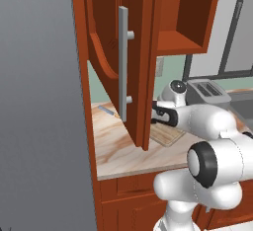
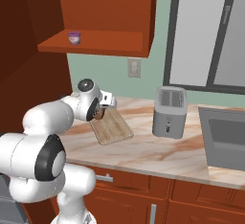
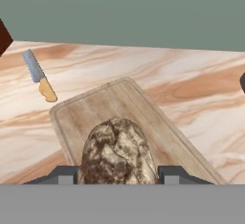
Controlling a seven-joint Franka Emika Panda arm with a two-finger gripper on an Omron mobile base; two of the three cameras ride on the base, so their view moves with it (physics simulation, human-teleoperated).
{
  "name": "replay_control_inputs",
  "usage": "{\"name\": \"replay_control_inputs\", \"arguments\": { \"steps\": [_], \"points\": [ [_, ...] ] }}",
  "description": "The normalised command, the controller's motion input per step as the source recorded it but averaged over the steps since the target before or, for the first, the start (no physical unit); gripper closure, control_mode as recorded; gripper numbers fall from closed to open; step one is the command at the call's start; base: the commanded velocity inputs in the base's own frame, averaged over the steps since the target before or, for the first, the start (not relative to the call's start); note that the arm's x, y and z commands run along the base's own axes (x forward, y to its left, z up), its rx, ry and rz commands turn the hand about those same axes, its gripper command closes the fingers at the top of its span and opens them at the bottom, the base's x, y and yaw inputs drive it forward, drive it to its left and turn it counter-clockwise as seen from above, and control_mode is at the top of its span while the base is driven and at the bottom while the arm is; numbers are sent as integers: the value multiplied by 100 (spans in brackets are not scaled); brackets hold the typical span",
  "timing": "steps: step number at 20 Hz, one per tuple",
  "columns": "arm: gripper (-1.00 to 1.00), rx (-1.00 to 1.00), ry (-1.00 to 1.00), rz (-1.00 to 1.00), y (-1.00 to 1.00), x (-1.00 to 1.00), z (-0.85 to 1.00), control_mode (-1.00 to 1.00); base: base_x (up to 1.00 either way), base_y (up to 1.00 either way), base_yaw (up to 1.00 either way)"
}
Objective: Pick the bread, place it on the cutting board, pick the jam, place it on the counter, and close the cabinet.
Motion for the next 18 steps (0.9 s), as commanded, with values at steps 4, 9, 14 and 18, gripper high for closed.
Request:
{"name": "replay_control_inputs", "arguments": {
  "steps": [4, 9, 14, 18],
  "points": [
    [100, 0, 0, 0, 0, 9, -9, -100, 0, 0, 0],
    [100, 0, 0, 0, -1, 9, -7, -100, 0, 0, 0],
    [100, 0, 0, 0, -1, 3, -15, -100, 0, 0, 0],
    [100, 0, 0, 0, 0, 0, -15, -100, 0, 0, 0]
  ]
}}
